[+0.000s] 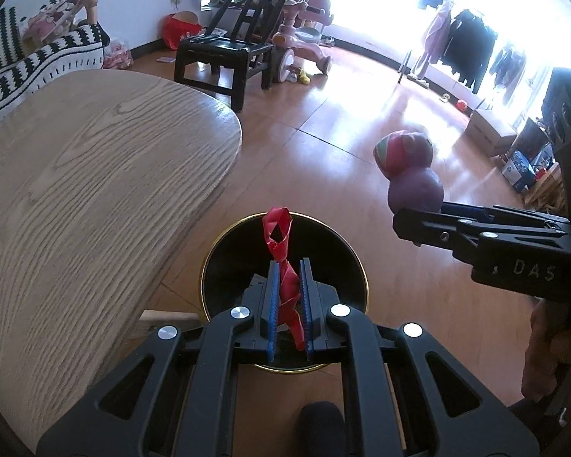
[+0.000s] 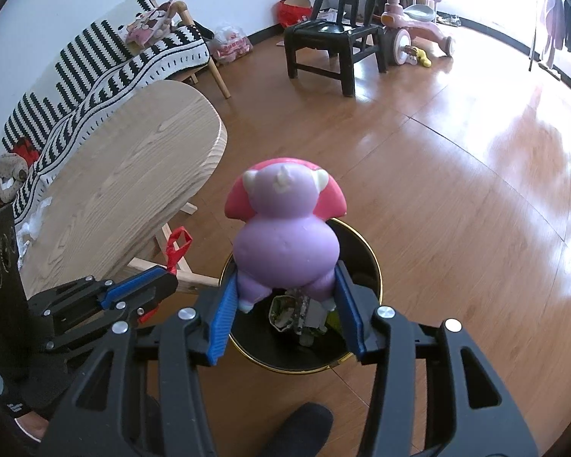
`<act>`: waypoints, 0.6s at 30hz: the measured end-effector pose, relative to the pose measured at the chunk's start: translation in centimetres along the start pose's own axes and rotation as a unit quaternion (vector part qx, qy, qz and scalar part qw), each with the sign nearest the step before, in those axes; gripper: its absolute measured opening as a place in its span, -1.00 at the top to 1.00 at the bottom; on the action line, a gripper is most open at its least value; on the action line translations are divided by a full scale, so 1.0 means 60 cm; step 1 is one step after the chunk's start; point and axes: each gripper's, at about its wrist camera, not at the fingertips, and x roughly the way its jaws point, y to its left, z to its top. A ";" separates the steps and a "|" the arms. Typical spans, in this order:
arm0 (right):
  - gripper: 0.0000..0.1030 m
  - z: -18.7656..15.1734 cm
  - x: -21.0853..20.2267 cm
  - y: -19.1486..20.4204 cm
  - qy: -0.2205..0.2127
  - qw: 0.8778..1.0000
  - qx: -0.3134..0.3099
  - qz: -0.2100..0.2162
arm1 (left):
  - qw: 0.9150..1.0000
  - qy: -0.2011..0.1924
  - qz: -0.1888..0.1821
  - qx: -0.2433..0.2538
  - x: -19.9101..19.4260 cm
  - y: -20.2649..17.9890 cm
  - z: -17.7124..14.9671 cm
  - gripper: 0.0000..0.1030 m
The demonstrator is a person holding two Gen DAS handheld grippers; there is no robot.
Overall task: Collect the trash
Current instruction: 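Carry ribbon and pink toy over the black bin and release both, then move both tools back over the table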
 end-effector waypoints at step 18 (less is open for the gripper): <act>-0.45 0.003 -0.008 0.010 -0.019 1.000 0.013 0.002 | 1.000 -0.018 0.004 -0.015 -0.021 0.010 0.001 -0.37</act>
